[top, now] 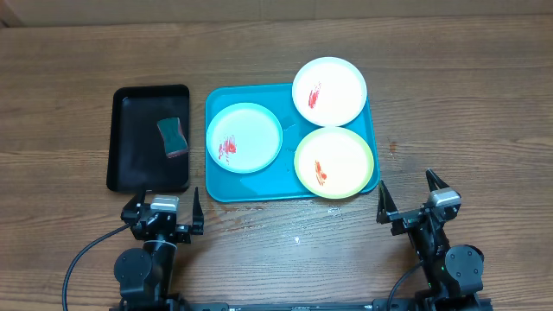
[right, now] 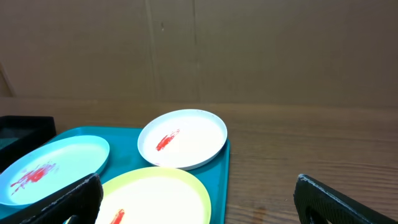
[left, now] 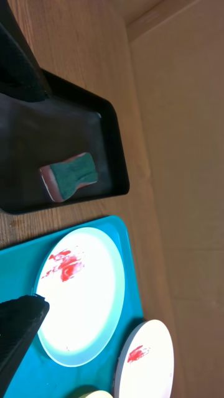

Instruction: Clean dirty plates on tray and stack at the side

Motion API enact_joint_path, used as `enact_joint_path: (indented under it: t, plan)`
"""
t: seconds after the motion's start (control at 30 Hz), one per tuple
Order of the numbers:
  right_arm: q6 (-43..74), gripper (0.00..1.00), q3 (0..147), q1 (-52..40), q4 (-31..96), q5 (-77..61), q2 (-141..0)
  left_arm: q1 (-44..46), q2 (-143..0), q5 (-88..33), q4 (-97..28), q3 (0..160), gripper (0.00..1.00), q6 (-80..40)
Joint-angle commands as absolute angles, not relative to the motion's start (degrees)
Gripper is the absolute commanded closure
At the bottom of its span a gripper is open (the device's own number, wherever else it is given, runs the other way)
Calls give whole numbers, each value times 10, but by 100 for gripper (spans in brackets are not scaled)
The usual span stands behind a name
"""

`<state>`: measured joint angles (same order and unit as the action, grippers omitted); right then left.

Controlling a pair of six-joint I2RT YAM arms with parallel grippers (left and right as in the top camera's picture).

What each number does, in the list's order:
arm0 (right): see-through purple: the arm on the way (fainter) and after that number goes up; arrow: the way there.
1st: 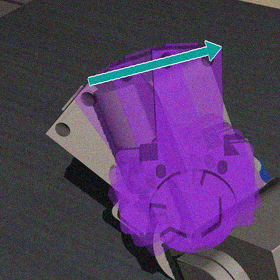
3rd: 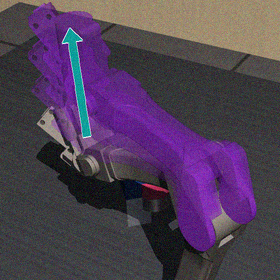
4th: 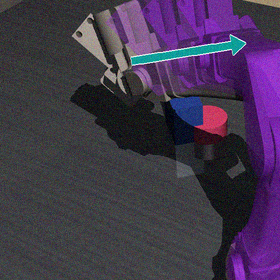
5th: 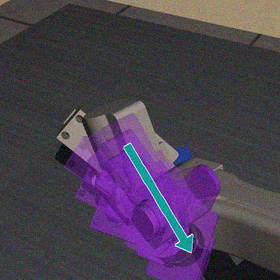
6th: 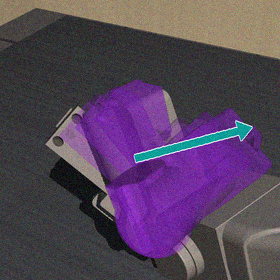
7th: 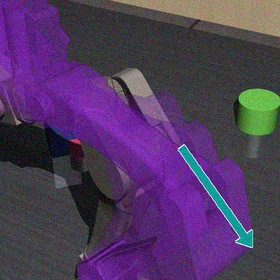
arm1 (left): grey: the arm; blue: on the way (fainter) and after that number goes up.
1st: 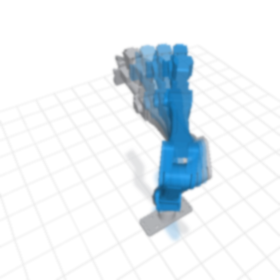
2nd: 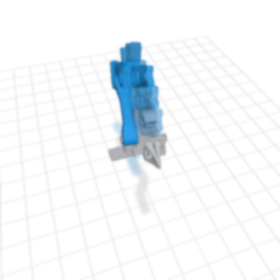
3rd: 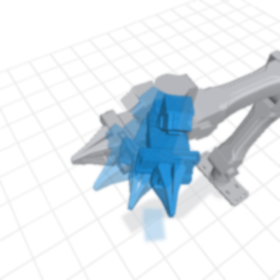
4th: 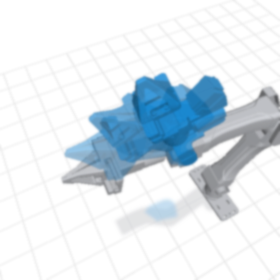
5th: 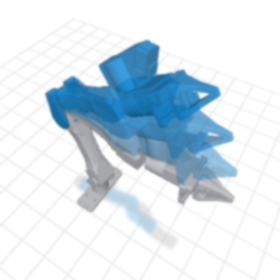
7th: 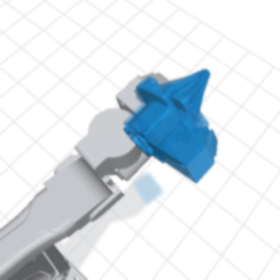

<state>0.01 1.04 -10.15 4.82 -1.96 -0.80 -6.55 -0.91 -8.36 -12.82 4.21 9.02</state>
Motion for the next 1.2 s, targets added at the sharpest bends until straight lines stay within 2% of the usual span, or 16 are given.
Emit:
enact_joint_path:
  t: [0.0, 0.47, 0.6, 0.77, 1.17]
  plan:
    - [2, 0, 4, -100, 46, -17, -2, -71, -3, -90, -126, 39, 0, 96]
    - [7, 0, 4, -100, 46, -26, -2, -71, -3, -91, -126, 39, 0, 96]
    - [11, 0, 4, -100, 46, -26, -2, -71, -4, -91, -125, 39, 0, 46]
    - [31, 0, 5, -100, 39, -36, -2, -71, -4, -108, -116, 48, 0, 47]
    - [32, 0, 123, -100, 81, -83, -39, -71, -54, -116, -271, 257, 0, 46]
